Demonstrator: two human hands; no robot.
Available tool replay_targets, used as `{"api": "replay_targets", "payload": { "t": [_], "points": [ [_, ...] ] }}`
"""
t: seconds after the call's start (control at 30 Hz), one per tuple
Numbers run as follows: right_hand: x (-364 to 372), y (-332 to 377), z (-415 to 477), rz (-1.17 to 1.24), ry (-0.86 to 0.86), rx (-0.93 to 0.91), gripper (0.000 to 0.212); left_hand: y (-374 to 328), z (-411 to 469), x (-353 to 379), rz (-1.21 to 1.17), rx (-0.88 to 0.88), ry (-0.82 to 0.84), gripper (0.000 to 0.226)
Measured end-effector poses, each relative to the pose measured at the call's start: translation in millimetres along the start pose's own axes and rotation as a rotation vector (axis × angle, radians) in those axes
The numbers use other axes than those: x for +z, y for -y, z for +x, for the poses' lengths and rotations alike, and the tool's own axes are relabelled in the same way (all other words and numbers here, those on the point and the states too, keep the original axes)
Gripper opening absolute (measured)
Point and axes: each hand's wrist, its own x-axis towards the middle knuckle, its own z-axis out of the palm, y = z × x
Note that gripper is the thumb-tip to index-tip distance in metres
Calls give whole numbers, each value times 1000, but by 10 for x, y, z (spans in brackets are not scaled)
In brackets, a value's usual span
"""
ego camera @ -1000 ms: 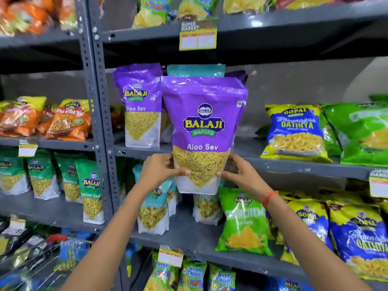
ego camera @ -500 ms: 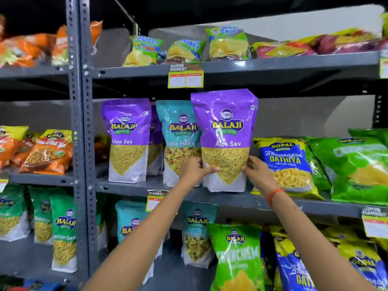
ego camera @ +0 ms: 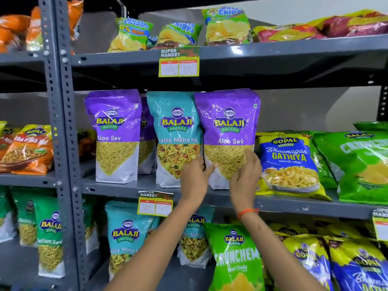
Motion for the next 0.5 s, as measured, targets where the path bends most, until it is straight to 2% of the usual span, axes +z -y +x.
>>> {"api": "replay_targets", "payload": {
  "t": [0.07, 0.2, 0.23, 0.3, 0.4, 0.5],
  "points": [
    [83, 174, -140, 86, 56, -78, 55, 94, -19, -110, -66, 61, -165, 31],
    [384, 299, -252, 156, 374, -69, 50, 514, 138, -278, 77, 50, -357, 78],
    [450, 316, -259, 136, 458, -45, 49, 618, 186, -324, 77, -16, -327, 89],
    [525, 355, -278, 94, 585, 32, 49, 824, 295, -418, -60, -169, -147, 95],
    [579, 374, -289, 84, 627, 73, 51, 1006, 460, -562, -281, -348, 133, 88],
    [616, 345, -231, 87, 658, 102, 53, 1043, 550, -630, -357, -413, 233, 64]
  ]
}}
